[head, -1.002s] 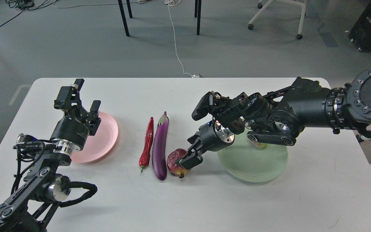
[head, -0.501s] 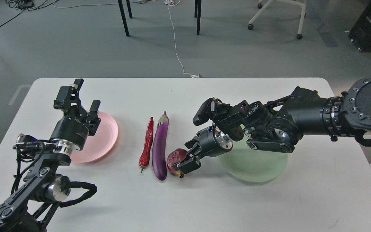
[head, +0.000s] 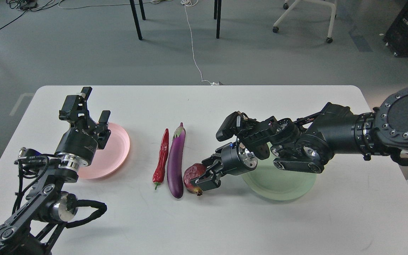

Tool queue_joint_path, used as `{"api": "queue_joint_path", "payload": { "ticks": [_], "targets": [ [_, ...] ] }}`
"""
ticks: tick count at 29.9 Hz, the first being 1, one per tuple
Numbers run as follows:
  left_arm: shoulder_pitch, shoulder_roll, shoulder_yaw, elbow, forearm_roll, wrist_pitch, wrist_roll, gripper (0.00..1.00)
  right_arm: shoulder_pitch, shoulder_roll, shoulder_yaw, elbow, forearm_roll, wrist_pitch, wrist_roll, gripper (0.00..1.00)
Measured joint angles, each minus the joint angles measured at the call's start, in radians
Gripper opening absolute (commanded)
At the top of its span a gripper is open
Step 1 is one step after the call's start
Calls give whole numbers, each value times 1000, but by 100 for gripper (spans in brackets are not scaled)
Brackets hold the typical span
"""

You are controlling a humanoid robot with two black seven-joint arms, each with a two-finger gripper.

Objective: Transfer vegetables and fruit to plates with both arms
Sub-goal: 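Grasp the red apple with the right gripper, then carry the apple onto the pale green plate beside the pear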

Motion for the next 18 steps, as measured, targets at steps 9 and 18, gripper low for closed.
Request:
{"api": "queue_joint_path", "payload": {
  "ticks": [9, 18],
  "targets": [
    [1, 3, 0, 0, 0, 0, 0, 98, 47, 0, -11, 20, -3, 2, -1, 44],
    [5, 4, 1, -2, 0, 0, 0, 98, 215, -201, -10, 176, -139, 9, 0, 45]
  ]
}}
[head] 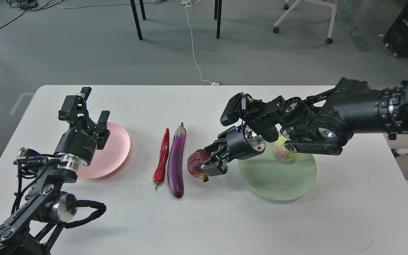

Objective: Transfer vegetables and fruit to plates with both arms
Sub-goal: 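Carry the apple onto the pale green plate beside the pear, then release the apple and raise the right gripper away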

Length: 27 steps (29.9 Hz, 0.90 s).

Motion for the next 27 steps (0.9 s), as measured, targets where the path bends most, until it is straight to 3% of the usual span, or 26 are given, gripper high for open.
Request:
{"api": "queue_joint_path", "payload": {
  "ticks": [8, 9, 11, 17, 22, 25, 27],
  "targets": [
    [2, 7, 1, 0, 0, -1, 2, 98, 9, -238, -28, 97, -171, 3, 0, 53],
    [2, 8, 1, -1, 0, -1, 3, 98, 7, -257, -32, 115, -173, 3, 0, 60],
    [2, 10, 1, -4, 0, -1, 3, 98, 3, -292, -38, 144, -176, 4, 0, 98],
    [0, 14, 2, -6, 0, -1, 3, 98, -17, -346, -24, 154, -171, 4, 0, 98],
    [-11, 72, 0, -6, -2, -3, -1, 98, -33, -414, 97, 150, -103, -3, 0, 98],
    [-34, 119, -2, -5, -3, -4, -15, 98, -96, -467, 243, 142, 70, -11, 0, 98],
    [-55, 152, 0, 0, -1, -4, -50, 98, -180, -492, 371, 136, 250, -12, 0, 98]
  ]
}}
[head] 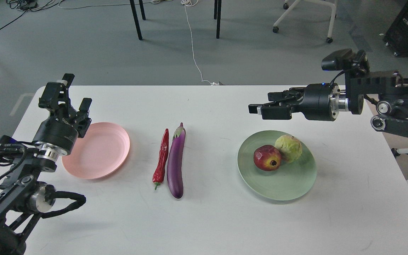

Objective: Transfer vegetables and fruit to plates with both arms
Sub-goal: 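Release the apple and raise the right gripper away, then reach the left gripper to the purple eggplant and grasp it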

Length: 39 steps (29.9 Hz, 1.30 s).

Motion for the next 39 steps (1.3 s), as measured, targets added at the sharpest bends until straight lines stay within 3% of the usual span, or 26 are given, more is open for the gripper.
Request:
{"api": "queue_joint_path", "payload": {
  "ticks": [2, 4, 10, 15, 17, 22, 26, 29, 33, 39],
  "targets": [
    [-27, 41, 12, 5, 9, 0, -46, 98, -110, -10, 138, -10, 176, -1, 0, 98],
    [-47, 79, 33, 7, 19, -4, -66, 98, -233, -13, 279, -35, 336, -1, 0, 98],
    [-129, 131, 203, -17, 241, -73, -73, 98, -597, 6, 668, -92, 707, 9, 0, 98],
    [-222, 137, 370, -29, 702, -97, -66, 98, -795, 23, 861, -116, 903, 15, 0, 98],
    [-258, 134, 437, -30, 862, -97, -20, 98, -838, 25, 883, -127, 920, 16, 0, 98],
    [-341, 131, 579, -45, 1030, -100, 145, 98, -874, 25, 892, -131, 925, 18, 0, 98],
    [-406, 132, 616, -51, 1040, -132, 180, 98, -877, 22, 893, -133, 925, 16, 0, 98],
    [-487, 132, 655, -44, 1047, -239, 219, 98, -878, 22, 891, -133, 926, 15, 0, 98],
    [-594, 117, 722, -9, 1043, -395, 309, 98, -879, 25, 889, -133, 926, 14, 0, 98],
    [-628, 47, 744, 48, 1034, -476, 386, 98, -882, 26, 889, -132, 926, 14, 0, 98]
  ]
}}
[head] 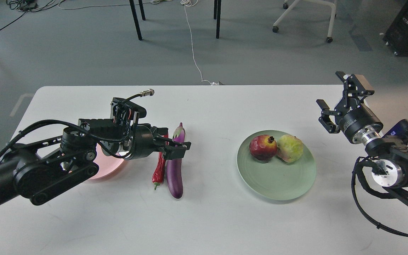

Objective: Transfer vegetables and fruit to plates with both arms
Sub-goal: 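Reach the left gripper to the purple eggplant and grasp it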

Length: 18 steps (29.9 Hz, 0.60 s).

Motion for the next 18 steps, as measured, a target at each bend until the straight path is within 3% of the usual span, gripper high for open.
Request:
{"api": "queue_joint_path", "payload": {
  "ticks": [6, 14, 18],
  "targets": [
    [23, -20, 1, 25, -16, -47, 71, 98, -1, -1, 2, -1, 0, 0, 0, 98],
    [50, -55, 1, 36, -40, -50, 120, 94, -1, -1, 3, -1, 0, 0, 0, 98],
    [57, -73, 1, 53, -43, -50, 126, 72, -1, -1, 2, 0, 0, 0, 0, 98]
  ]
}}
